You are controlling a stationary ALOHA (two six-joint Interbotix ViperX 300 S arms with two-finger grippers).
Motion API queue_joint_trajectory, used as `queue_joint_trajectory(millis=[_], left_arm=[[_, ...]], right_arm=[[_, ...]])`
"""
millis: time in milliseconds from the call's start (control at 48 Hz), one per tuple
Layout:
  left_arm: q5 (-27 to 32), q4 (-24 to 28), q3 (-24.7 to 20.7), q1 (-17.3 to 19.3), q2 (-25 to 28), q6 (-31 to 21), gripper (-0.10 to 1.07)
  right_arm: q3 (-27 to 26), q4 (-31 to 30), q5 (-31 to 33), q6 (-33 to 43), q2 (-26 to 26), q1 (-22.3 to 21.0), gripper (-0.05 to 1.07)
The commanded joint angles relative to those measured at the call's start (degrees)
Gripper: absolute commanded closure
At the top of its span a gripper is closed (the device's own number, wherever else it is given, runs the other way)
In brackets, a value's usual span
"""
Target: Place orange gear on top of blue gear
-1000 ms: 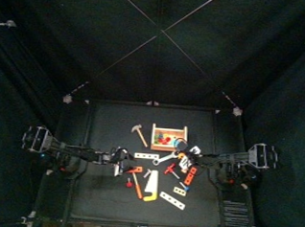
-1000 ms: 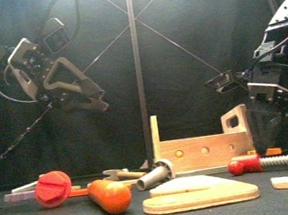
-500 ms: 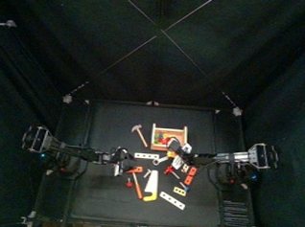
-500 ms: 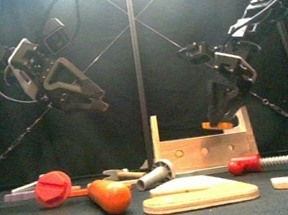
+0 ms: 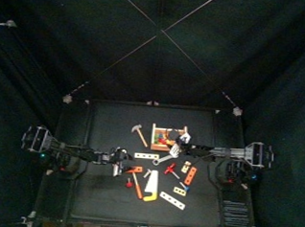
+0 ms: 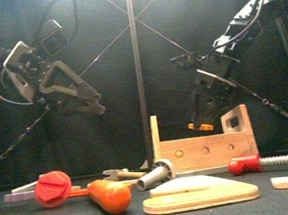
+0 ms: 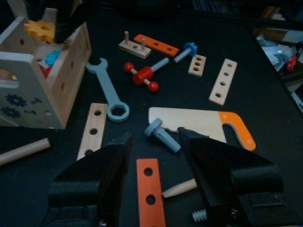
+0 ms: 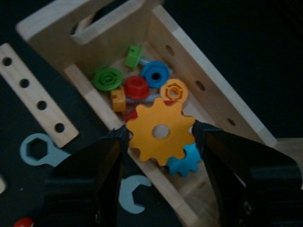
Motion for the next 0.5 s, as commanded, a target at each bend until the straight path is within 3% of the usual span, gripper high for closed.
queue_joint_trajectory(millis=[0,333,479], left_arm=[[-0.62,0.79,0.00,-0.18,-2.20,0.09,0.13],[-0.79,0.18,1.41,-0.18,-4.48,-0.09,0.14],[-1.32,0.18,1.23,-0.18,-4.48,-0.09,0.13]], right_arm=[[-1.14,-0.35,-0.88,0.18,0.18,-1.05,0.23],[-1.58,-0.18,-1.05,0.18,1.85,-1.85,0.02],[-1.85,-0.18,-1.05,0.18,1.85,-1.93,-0.02]])
